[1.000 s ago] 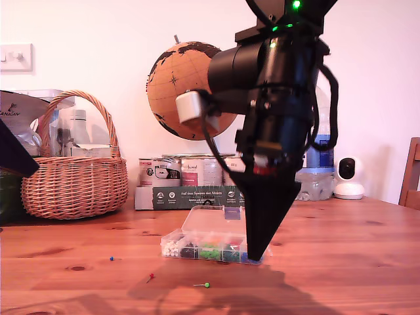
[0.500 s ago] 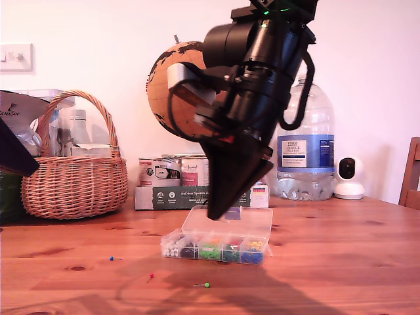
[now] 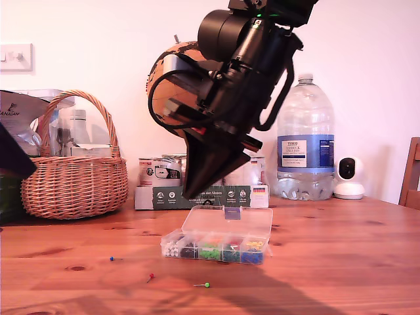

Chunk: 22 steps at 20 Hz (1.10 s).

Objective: Sort the loose pins on the table into their correct compartments

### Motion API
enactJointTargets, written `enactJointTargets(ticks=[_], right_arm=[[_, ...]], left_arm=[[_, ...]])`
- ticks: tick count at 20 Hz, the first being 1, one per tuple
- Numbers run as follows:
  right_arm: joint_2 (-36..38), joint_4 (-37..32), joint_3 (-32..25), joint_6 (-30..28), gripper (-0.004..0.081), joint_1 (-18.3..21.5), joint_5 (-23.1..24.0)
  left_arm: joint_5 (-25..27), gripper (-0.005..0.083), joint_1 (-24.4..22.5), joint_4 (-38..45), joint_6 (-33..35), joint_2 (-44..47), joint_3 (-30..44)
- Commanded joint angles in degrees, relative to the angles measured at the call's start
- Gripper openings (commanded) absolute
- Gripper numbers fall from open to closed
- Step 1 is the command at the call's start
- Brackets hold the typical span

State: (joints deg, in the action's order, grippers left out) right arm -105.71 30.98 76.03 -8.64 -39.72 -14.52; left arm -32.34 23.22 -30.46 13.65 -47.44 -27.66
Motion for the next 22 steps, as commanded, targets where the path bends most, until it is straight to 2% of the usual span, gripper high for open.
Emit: enactJointTargets(ticks=[1,5,11,17,22], right_arm=[[-3.4,-1.1,1.1,1.2,-0.001,0.1,0.1],[-7.5,-0.7,5.9,1.4,-0.0011,0.1,1.6],[-13.9,4.3,14.6,1.1,-0.0011,0.2,3.1],[-15.5,6.7,15.8,1.1,-0.0011,0.9,3.2],[-15.8,6.1,15.8,1.1,-0.0011,1.6,3.2]], left_arm=[[-0.2,-0.0023,0.2,0.1,-0.2,-0.1,-0.9],[-0.2,-0.0023,0.2,0.1,-0.2,-0.1,-0.9],[-0.2,-0.0023,0.2,0.4,-0.2,-0.1,-0.9],[2.0,-0.0023,0.2,9.6,-0.4,-0.3,-0.9],[3.3,-0.0023,0.2,17.2,-0.3,-6.6,-0.9]])
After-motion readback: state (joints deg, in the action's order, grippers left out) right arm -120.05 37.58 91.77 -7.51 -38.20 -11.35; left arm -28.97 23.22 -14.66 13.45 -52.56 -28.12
